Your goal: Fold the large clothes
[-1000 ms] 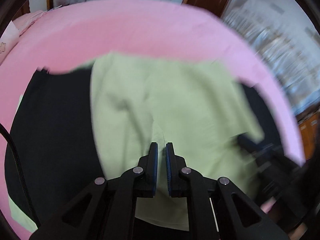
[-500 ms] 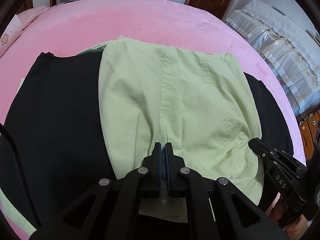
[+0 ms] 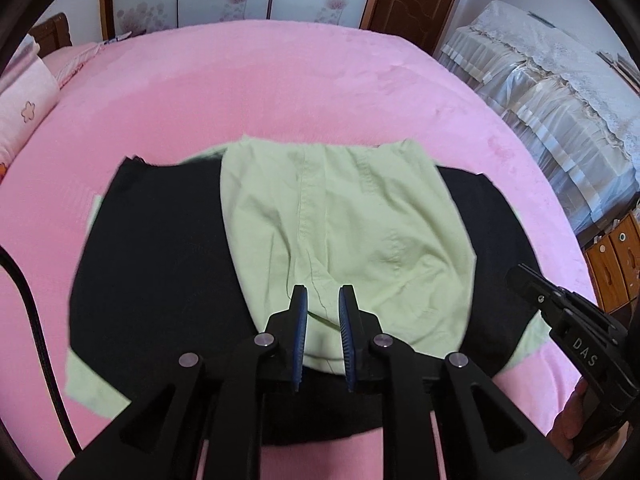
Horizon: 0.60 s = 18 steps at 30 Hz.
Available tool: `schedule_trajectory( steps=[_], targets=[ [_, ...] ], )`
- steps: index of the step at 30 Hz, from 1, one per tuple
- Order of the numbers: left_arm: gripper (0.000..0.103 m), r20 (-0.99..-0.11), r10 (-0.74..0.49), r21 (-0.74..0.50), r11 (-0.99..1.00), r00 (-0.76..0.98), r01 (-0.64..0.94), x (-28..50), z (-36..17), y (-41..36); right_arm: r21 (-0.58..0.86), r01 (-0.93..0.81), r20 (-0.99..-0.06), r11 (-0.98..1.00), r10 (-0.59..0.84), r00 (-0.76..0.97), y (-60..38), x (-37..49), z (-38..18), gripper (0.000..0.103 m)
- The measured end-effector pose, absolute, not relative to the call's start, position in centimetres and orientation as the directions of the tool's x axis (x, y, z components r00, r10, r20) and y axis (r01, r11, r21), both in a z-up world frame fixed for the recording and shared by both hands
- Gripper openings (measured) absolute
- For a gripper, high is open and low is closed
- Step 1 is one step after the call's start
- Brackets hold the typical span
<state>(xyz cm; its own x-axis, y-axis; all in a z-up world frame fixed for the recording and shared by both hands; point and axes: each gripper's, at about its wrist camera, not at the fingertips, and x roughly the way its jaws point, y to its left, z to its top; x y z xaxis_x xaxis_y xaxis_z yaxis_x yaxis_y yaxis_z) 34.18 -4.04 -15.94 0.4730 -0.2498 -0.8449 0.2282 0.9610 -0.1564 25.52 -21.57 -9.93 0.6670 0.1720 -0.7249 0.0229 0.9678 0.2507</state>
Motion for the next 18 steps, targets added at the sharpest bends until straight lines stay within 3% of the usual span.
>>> schedule_trajectory(
  steps=[4,10,11,14,18],
  targets=[
    [0.025,-0.833,-0.239,-0.136,0.963,0.500,0.233,31.8,-11.7,-3.8,0.239,0.008,-0.693,0.971,0.164,0.702,-21.3,23.3,-5.7,0.004],
    [0.031,-0.815,-0.252,-0.138,0.959,0.522,0.248,28.1,-6.2,-3.3,0.252,-0.007,-0.661,0.968,0.178,0.729,-21.3,20.0,-0.4,0.004],
    [0.032,-0.812,-0.245,-0.129,0.961,0.530,0.246,27.3,-5.2,-3.1,0.245,-0.009,-0.656,0.969,0.172,0.735,-21.2,19.2,0.5,0.007],
    [0.040,-0.803,-0.238,-0.121,0.963,0.546,0.242,25.3,-3.1,-2.6,0.240,-0.005,-0.642,0.971,0.163,0.749,-21.2,17.4,2.5,0.033],
    [0.041,-0.795,-0.244,-0.122,0.961,0.555,0.247,23.1,-1.0,-1.8,0.218,-0.027,-0.613,0.975,0.159,0.774,-20.9,14.6,5.2,0.035]
  ],
)
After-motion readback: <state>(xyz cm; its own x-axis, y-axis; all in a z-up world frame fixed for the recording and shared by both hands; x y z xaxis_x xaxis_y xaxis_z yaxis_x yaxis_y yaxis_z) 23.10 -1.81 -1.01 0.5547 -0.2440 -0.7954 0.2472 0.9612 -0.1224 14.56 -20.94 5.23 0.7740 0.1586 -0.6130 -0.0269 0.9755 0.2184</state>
